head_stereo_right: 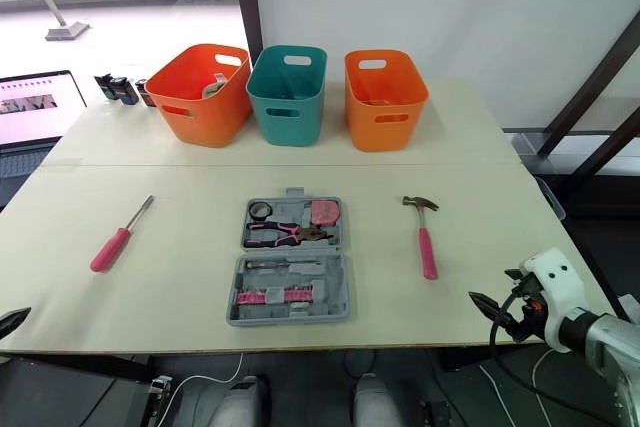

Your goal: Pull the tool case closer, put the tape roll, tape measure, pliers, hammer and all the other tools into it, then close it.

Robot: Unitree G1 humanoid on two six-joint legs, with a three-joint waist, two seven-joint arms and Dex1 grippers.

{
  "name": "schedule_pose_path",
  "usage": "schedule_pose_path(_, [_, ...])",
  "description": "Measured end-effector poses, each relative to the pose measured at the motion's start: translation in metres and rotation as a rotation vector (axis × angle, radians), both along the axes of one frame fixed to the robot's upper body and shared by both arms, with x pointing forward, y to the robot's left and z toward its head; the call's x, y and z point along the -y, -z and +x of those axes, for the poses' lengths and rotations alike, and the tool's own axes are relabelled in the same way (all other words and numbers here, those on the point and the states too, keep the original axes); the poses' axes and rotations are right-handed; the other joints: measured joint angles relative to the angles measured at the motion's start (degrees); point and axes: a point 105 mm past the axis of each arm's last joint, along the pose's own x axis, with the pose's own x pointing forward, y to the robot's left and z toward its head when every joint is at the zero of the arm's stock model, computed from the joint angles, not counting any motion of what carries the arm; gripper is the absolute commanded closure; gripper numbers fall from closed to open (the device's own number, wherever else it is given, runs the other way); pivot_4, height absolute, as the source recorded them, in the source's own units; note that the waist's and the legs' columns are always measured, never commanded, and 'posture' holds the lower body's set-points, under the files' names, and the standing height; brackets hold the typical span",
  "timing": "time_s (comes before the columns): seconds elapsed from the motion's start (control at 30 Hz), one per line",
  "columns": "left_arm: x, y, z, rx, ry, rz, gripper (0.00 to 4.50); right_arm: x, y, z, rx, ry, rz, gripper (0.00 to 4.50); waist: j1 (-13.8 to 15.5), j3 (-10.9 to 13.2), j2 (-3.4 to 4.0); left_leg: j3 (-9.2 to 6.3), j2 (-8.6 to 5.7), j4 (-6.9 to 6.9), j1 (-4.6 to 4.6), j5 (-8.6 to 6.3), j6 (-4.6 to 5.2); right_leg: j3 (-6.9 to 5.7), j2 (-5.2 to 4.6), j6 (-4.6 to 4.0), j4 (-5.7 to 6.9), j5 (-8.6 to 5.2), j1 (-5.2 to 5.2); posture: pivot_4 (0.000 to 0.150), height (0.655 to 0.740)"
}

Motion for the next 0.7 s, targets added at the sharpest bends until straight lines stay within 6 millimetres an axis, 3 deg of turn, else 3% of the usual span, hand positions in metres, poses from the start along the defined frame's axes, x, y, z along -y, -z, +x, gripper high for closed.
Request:
schedule_pose_path(0.4, [0.016,-0.003,0.016,0.027,0.071,0.009,0.0,-0.012,-0.012,0.014,0.086,0.06,0.036,0.08,-0.1,0.0,0.0,0.0,0.0,-0.02,-0.01,0.11,0.16,-0.02,0.02,-0.01,0.06,0.01,0.1,0.15,0.74])
schedule_pose_path(0.6, [0.058,-0.001,0.03,0.039,0.21,-0.016,0.0,-0.037,-0.017,0.046,0.118,0.184,0.057,0.08,-0.1,0.0,-0.02,0.0,0.01,0.01,-0.03,0.15,0.14,0.0,0.02,-0.07,0.07,0.05,0.13,0.15,0.74])
schedule_pose_path(0.7, [0.094,-0.007,0.04,0.062,0.326,-0.045,0.0,-0.053,-0.018,0.068,0.116,0.291,0.098,0.08,0.0,0.0,-0.01,-0.02,0.02,0.01,-0.07,0.17,0.16,0.0,0.05,-0.06,0.11,0.05,0.14,0.15,0.74])
